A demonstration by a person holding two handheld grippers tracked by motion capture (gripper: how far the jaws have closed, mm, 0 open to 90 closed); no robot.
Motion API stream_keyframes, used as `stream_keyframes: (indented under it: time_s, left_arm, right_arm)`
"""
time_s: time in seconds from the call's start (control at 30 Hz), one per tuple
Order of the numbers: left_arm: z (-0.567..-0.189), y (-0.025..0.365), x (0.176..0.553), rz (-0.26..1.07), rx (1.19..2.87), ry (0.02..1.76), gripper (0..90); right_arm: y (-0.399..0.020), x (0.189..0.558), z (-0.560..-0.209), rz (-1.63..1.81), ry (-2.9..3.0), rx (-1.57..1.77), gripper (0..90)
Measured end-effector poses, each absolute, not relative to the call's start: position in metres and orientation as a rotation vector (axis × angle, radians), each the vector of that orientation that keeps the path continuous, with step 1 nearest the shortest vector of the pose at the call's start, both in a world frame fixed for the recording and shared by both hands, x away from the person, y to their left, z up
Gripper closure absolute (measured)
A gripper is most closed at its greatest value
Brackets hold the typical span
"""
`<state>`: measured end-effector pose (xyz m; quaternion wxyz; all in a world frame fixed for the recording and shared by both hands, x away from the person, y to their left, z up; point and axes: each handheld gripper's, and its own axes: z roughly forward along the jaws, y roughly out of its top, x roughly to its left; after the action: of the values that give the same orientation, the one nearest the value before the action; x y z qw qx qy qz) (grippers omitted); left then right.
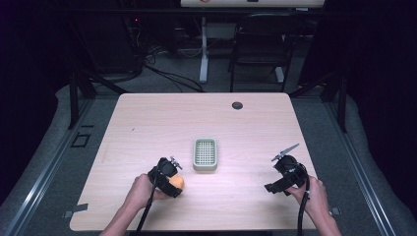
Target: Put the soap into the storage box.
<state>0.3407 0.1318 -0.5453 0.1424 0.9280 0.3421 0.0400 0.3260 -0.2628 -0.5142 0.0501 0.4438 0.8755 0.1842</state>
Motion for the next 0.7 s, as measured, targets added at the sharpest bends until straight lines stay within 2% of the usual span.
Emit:
stream_keyframes:
  time_s: [0.7]
  left_arm:
    - [-0.5375, 0.1375, 0.3408, 0.129, 2.634, 0.985, 27.2]
  right_arm:
    - [-0.2640, 0.3265, -0.5129, 0.524, 2.675, 1.330, 14.1]
